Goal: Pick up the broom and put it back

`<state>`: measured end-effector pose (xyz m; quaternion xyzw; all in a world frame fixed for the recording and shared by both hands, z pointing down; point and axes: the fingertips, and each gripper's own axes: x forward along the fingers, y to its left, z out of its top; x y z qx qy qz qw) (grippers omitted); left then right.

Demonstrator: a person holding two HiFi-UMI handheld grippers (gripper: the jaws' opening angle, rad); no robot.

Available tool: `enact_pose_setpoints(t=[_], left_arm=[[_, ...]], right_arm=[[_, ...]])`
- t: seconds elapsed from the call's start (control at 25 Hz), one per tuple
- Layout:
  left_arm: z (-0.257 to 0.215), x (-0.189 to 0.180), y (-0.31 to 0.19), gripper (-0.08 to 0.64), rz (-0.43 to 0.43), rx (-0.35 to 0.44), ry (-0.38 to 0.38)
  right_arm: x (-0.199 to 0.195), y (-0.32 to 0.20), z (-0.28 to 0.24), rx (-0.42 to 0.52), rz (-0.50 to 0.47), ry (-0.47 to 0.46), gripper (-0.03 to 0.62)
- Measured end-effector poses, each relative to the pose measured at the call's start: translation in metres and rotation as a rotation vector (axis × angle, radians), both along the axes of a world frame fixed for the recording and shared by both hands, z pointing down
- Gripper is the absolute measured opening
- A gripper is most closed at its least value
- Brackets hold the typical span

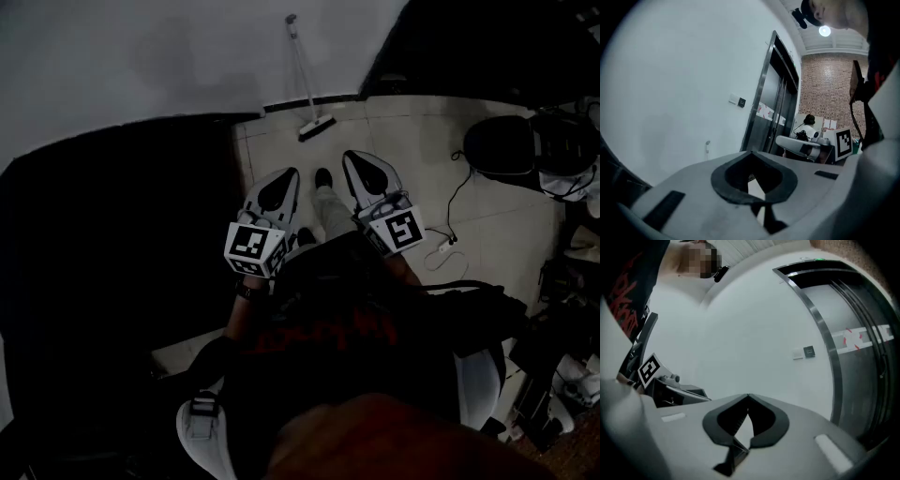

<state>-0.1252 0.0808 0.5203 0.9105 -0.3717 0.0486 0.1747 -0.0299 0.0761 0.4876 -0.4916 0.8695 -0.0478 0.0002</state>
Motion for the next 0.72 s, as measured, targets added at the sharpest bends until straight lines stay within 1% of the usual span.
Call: enact_pose_setpoints(t=[0.08,0.16,0.24,0.36,0.44,0.6,0.72], left_arm=[[0.0,0.011,-0.027,0.005,0.02,0.023,-0.004],[-0.001,0.022,-0.057,0.005,0.022,0.031,-0.006],[0.0,0.032,-0.09,0.005,-0.003,0.021,-0.003],[0.0,0.041,-0.141,0.005,-0.069,-0.025,0.042],[-0.001,0.048,-0.174,0.005,-0.094,-0.036,0.055],[-0.018,0.065,-0.224,0.005,-0.142,0.002,0.058],[-0.019,0.076,-0.248,0.005,-0.155,0.017,0.014]], right_arm=[[0.008,-0.028,0.003,0.003,-0.002,0.002,0.003],[0.016,-0.059,0.003,0.002,-0.015,0.001,0.003],[0.025,-0.093,0.0,0.004,-0.034,-0.003,0.003],[0.04,-0.144,-0.003,0.003,-0.065,-0.015,0.003],[0.049,-0.179,-0.006,-0.005,-0.098,-0.024,0.031],[0.063,-0.239,-0.013,-0.016,-0.155,-0.031,0.035],[0.068,-0.271,-0.014,-0.022,-0.182,-0.032,0.039]])
